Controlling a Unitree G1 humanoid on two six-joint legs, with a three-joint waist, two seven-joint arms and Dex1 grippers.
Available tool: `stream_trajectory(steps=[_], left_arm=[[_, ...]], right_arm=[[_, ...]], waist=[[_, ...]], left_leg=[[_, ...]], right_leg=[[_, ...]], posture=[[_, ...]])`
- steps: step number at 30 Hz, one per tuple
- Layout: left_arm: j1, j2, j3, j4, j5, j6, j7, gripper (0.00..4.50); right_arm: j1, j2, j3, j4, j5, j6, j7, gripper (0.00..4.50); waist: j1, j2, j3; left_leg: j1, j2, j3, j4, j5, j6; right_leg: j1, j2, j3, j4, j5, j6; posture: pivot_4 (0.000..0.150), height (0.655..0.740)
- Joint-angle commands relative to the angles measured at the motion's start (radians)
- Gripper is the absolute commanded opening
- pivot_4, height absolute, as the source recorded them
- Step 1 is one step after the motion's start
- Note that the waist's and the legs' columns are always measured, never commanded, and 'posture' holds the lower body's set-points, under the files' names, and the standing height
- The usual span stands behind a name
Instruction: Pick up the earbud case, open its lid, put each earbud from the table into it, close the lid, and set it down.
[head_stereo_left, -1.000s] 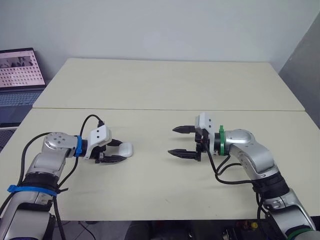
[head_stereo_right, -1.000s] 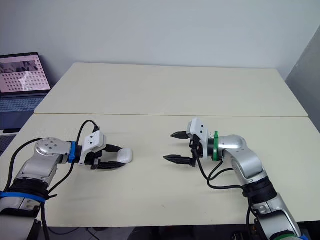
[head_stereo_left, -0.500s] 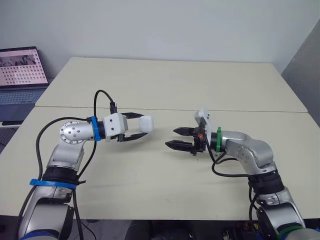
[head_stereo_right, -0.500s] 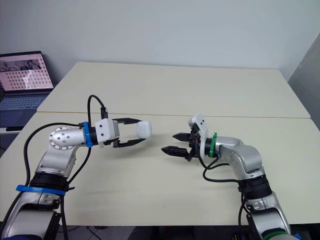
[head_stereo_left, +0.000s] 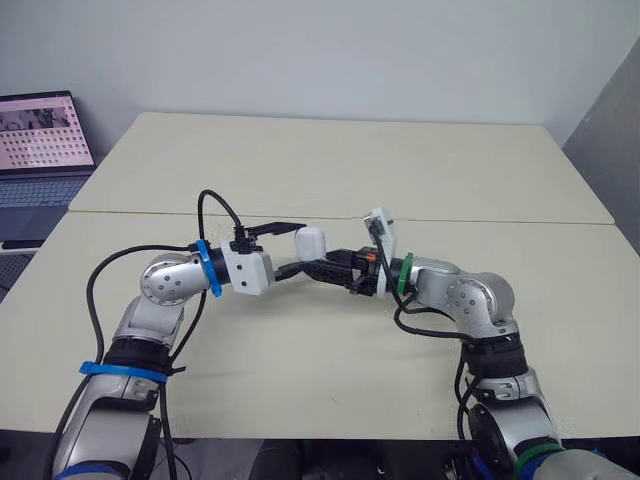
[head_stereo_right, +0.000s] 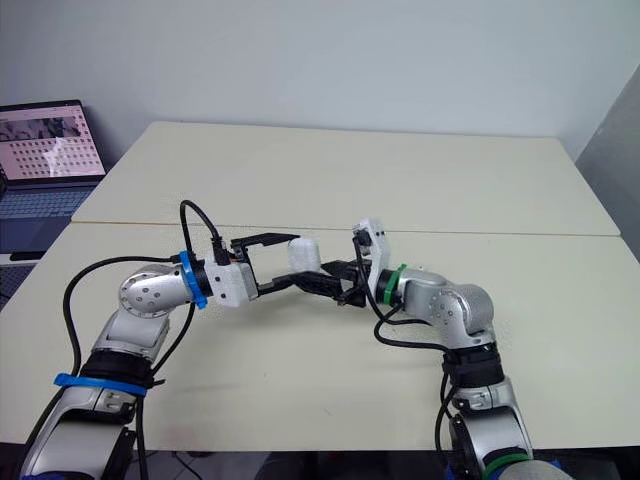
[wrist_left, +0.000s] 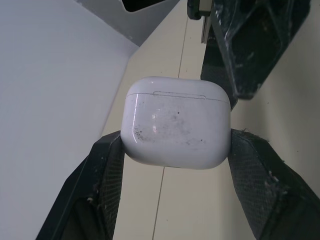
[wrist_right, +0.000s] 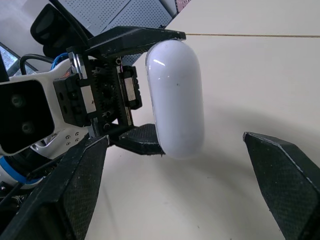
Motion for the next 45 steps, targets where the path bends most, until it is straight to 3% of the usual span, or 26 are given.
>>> stream_trajectory(steps=[1, 7, 9, 12, 16, 19, 21, 26, 27, 32, 35, 38, 45], left_arm=[[-0.017, 0.005, -0.008, -0.014, -0.003, -0.02, 0.022, 2.72], [-0.023, 0.004, -0.022, -0.022, -0.003, -0.016, 0.037, 2.72], [-0.023, 0.005, -0.025, -0.025, -0.005, -0.016, 0.041, 2.72], [-0.02, 0.005, -0.029, -0.029, -0.008, -0.017, 0.044, 2.72], [-0.024, 0.004, -0.031, -0.026, -0.011, -0.021, 0.046, 2.72], [-0.025, -0.001, -0.034, -0.032, -0.016, -0.017, 0.048, 2.72], [-0.02, -0.006, -0.036, -0.04, -0.026, -0.005, 0.044, 2.72], [0.008, 0.01, -0.039, -0.082, -0.069, 0.045, 0.007, 4.37], [0.013, 0.018, -0.037, -0.096, -0.082, 0.073, -0.003, 4.5], [0.027, 0.087, -0.021, -0.227, -0.232, 0.392, -0.131, 4.5], [0.02, 0.121, -0.021, -0.263, -0.283, 0.523, -0.197, 3.93], [0.001, 0.132, -0.033, -0.268, -0.261, 0.579, -0.227, 2.99], [-0.047, 0.098, -0.057, -0.222, -0.191, 0.552, -0.244, 2.98]], right_arm=[[-0.027, 0.014, -0.023, -0.001, 0.021, -0.016, -0.015, 4.5], [-0.034, 0.035, -0.039, 0.024, 0.031, -0.014, -0.044, 4.5], [-0.036, 0.039, -0.045, 0.03, 0.035, -0.013, -0.052, 4.15], [-0.038, 0.046, -0.056, 0.036, 0.041, -0.008, -0.067, 3.31], [-0.036, 0.047, -0.054, 0.034, 0.043, -0.009, -0.07, 1.76], [-0.032, 0.046, -0.049, 0.029, 0.044, -0.013, -0.067, 0.85], [-0.03, 0.044, -0.046, 0.027, 0.043, -0.018, -0.065, 0.85], [-0.036, 0.013, -0.052, 0.049, 0.004, -0.077, -0.067, 0.85], [-0.037, -0.008, -0.038, 0.054, -0.026, -0.112, -0.06, 0.85], [-0.04, -0.191, 0.191, 0.073, -0.319, -0.439, 0.031, 0.85], [-0.045, -0.275, 0.324, 0.07, -0.481, -0.634, 0.089, 0.85], [-0.051, -0.316, 0.413, 0.06, -0.601, -0.773, 0.12, 0.84], [-0.065, -0.312, 0.483, 0.017, -0.736, -0.894, 0.165, 0.84]], waist=[[0.0, 0.0, 0.0], [0.0, 0.0, 0.0], [0.0, 0.0, 0.0], [0.0, 0.0, 0.0], [-0.001, 0.0, 0.0], [-0.001, 0.0, 0.0], [-0.001, 0.0, 0.0], [-0.001, 0.0, 0.0], [-0.001, 0.0, 0.0], [-0.007, 0.0, 0.0], [-0.009, 0.0, 0.0], [-0.014, 0.0, 0.0], [-0.011, 0.0, 0.0]], left_leg=[[0.0, 0.0, 0.0, 0.0, 0.0, 0.0], [0.0, 0.0, 0.0, 0.0, 0.0, 0.0], [0.0, 0.0, 0.0, 0.0, 0.0, 0.0], [0.0, 0.0, 0.0, 0.0, 0.0, 0.0], [0.0, 0.001, 0.0, 0.0, 0.0, 0.0], [0.0, 0.001, 0.0, 0.0, 0.0, 0.0], [0.0, 0.001, 0.0, 0.0, 0.0, 0.0], [-0.001, 0.001, 0.0, 0.0, 0.0, 0.0], [-0.001, 0.001, 0.0, 0.0, 0.0, 0.0], [-0.001, 0.001, 0.0, 0.0, 0.0, 0.0], [-0.001, 0.001, 0.0, -0.001, 0.0, 0.0], [-0.001, 0.001, 0.0, -0.001, 0.0, 0.0], [-0.001, 0.001, 0.0, 0.0, 0.0, 0.0]], right_leg=[[0.0, 0.0, 0.0, 0.0, 0.0, 0.0], [0.0, 0.0, 0.0, 0.0, 0.0, 0.0], [0.0, 0.0, 0.0, 0.0, 0.0, 0.0], [0.0, 0.0, 0.0, 0.0, 0.0, 0.0], [0.0, 0.001, 0.0, 0.0, 0.0, 0.0], [0.0, 0.001, 0.0, 0.0, 0.0, 0.0], [0.0, 0.001, 0.0, 0.0, 0.0, 0.0], [0.0, 0.001, 0.0, 0.0, 0.0, 0.0], [0.0, 0.001, 0.0, 0.0, 0.0, 0.0], [-0.001, 0.001, 0.0, 0.0, -0.003, 0.004], [-0.001, 0.002, 0.0, 0.0, -0.003, 0.004], [-0.002, 0.002, 0.0, -0.001, -0.003, 0.004], [-0.002, 0.003, 0.001, 0.0, -0.003, 0.004]], posture=[[0.15, 0.74], [0.15, 0.74], [0.15, 0.74], [0.15, 0.74], [0.15, 0.74], [0.15, 0.74], [0.15, 0.74], [0.15, 0.74], [0.15, 0.74], [0.15, 0.74], [0.15, 0.74], [0.15, 0.74], [0.15, 0.74]])
